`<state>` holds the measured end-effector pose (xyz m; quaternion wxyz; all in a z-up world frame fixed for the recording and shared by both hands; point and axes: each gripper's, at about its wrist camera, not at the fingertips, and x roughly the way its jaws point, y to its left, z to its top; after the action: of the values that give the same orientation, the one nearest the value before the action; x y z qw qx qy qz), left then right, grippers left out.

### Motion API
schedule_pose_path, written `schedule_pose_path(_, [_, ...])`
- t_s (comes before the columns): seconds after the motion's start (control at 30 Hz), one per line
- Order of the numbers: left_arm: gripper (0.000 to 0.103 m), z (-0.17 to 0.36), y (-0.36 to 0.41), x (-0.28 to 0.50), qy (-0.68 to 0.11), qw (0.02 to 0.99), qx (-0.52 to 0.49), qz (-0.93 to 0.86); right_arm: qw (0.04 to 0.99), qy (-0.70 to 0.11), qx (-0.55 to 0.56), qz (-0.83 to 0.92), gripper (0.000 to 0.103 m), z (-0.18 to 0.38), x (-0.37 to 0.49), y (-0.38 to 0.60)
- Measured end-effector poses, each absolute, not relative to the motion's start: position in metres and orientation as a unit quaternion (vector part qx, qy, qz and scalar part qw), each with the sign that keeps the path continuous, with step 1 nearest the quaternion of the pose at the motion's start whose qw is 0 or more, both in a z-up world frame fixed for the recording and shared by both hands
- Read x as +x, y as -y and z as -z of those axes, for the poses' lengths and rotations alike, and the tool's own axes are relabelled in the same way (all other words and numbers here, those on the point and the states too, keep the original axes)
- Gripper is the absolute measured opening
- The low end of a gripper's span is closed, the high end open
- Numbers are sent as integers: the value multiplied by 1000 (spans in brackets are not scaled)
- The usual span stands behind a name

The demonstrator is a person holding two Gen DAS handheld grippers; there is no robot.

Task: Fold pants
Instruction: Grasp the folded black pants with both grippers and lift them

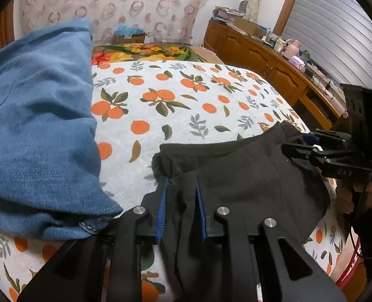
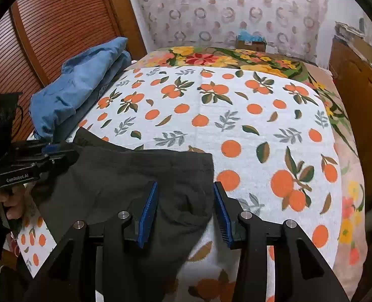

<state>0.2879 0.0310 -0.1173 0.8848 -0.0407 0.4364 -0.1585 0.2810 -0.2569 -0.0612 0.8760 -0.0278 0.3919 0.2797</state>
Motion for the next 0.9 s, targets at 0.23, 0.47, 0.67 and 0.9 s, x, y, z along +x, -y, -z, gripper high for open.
schedule_pose_path(0.23, [11, 114, -31, 278, -424, 890, -34, 166, 871, -390, -34, -297, 17, 64, 275, 252])
schedule_pose_path(0.47, [11, 72, -27, 233, -363, 914, -20, 179, 883, -355, -11, -306, 11, 47, 252, 263])
schedule_pose_path(0.67, [11, 28, -42, 198, -309, 933, -28, 182, 902, -295, -9, -315, 11, 2, 209, 269])
schedule_pose_path(0.9, [11, -10, -86, 175, -263, 952, -31, 152, 909, -245, -31, -334, 11, -40, 178, 240])
